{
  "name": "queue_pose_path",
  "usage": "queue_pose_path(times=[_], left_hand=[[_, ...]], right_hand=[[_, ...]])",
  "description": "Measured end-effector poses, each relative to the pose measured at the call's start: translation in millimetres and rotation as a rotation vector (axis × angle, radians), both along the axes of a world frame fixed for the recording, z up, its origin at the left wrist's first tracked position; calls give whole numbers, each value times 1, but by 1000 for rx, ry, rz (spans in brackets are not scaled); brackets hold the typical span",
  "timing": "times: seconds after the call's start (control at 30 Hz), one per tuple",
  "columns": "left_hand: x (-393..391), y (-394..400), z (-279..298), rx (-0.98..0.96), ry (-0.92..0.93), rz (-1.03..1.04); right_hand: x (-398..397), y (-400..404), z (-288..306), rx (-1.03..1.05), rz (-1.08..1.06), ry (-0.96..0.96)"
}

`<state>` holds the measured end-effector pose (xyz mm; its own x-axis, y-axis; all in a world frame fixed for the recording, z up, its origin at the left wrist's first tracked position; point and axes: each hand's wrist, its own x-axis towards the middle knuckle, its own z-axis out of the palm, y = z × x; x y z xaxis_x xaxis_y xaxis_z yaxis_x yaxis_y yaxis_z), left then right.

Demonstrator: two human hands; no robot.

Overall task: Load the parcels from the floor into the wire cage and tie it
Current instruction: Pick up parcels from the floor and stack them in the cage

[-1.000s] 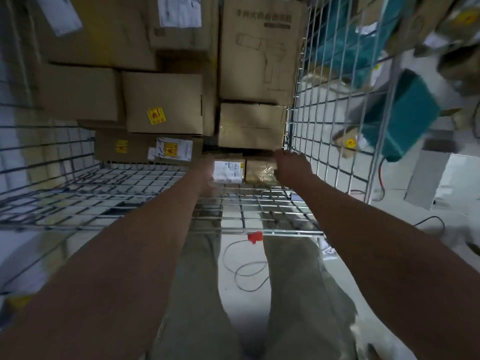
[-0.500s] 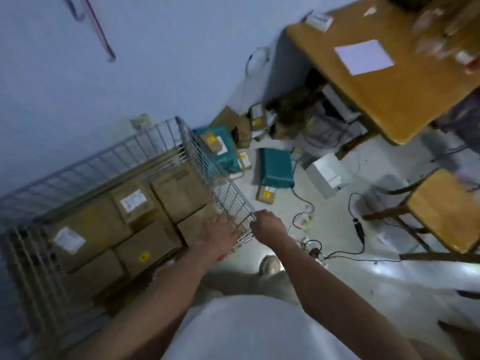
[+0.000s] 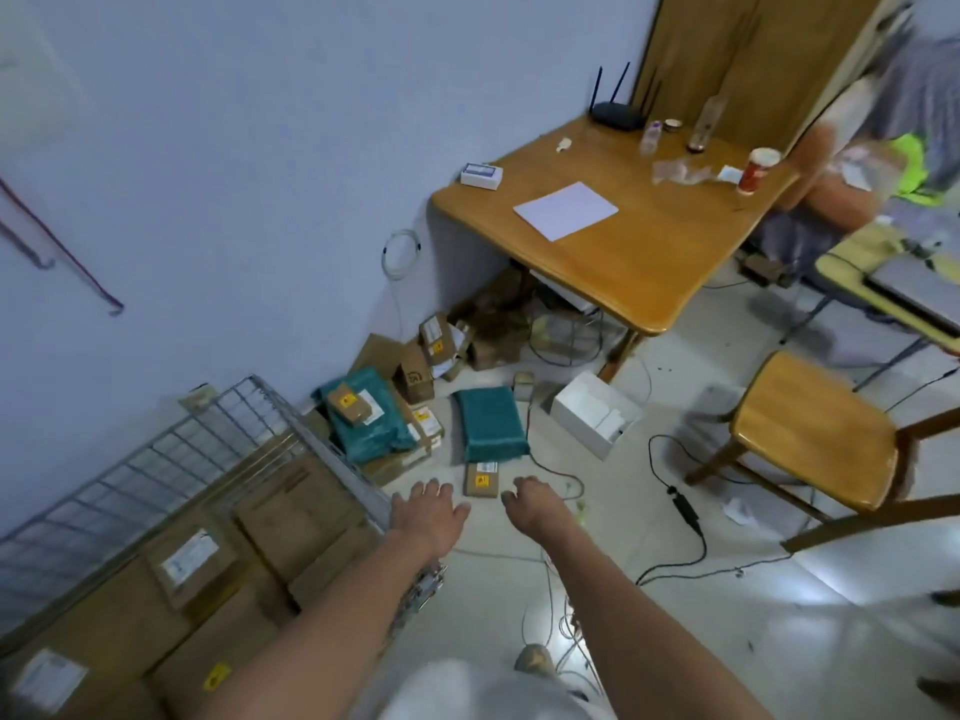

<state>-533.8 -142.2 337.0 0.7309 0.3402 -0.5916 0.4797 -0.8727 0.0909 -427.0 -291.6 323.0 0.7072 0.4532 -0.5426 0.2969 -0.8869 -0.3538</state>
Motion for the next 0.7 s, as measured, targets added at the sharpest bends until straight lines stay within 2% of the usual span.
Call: queue_pose_path(times=[0.17, 0.43, 0.7], left_hand=[[34, -10, -5, -16, 8, 86], [72, -11, -20, -54, 133, 12], [170, 65, -46, -94, 79, 119]], right_hand=[[46, -28, -13, -51, 56, 6], [101, -34, -26, -132, 85, 71], [190, -11, -4, -201, 36, -3]])
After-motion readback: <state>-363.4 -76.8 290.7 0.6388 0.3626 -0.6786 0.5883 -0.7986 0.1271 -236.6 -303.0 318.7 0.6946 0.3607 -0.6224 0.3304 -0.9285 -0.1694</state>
